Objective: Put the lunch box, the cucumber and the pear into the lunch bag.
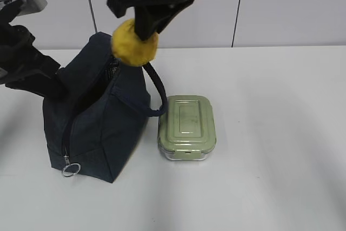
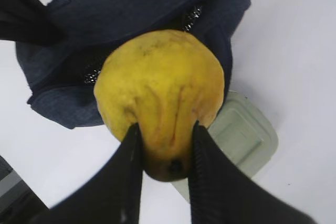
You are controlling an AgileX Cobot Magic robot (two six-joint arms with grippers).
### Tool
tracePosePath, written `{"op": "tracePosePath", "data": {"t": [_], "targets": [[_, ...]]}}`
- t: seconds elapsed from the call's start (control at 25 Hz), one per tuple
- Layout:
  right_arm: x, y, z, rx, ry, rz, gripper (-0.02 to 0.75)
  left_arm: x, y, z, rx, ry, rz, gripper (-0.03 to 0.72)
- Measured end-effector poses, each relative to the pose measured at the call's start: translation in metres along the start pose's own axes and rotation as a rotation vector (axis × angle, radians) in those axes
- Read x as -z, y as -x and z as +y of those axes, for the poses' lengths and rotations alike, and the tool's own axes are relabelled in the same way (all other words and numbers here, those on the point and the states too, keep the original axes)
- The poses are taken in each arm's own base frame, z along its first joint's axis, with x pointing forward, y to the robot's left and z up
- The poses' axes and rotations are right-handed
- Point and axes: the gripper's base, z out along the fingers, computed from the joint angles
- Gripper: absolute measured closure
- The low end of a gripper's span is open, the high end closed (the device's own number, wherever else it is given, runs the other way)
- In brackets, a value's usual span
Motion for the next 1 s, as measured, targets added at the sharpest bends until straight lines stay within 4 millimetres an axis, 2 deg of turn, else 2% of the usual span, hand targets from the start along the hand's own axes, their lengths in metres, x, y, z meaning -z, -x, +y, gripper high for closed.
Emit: {"op": "tracePosePath", "data": {"t": [0.08,0.36,0.68,0.76,1.0], "targets": [[-0.004,0.004,0.012,0.025,0.015,-0.002,0.574,0.0,0.0,0.0,0.0,0.0,0.0,0.687],[-0.038,0.014,0.038,0.067,0.068,0.032,0.574,0.0,0.0,0.0,0.001,-0.001,0.001,0.687],[-0.086,0.011,0.043,0.083,0.067,0.117,0.575,0.0,0.0,0.0,0.001,-0.002,0.003,0.687],[-0.084,0.013,0.043,0.086,0.063,0.107,0.575,0.0,0.0,0.0,0.001,-0.002,0.003,0.687],[-0.049,0.033,0.041,0.083,0.053,-0.019,0.575,0.0,0.0,0.0,0.001,-0.002,0.001,0.687]]}}
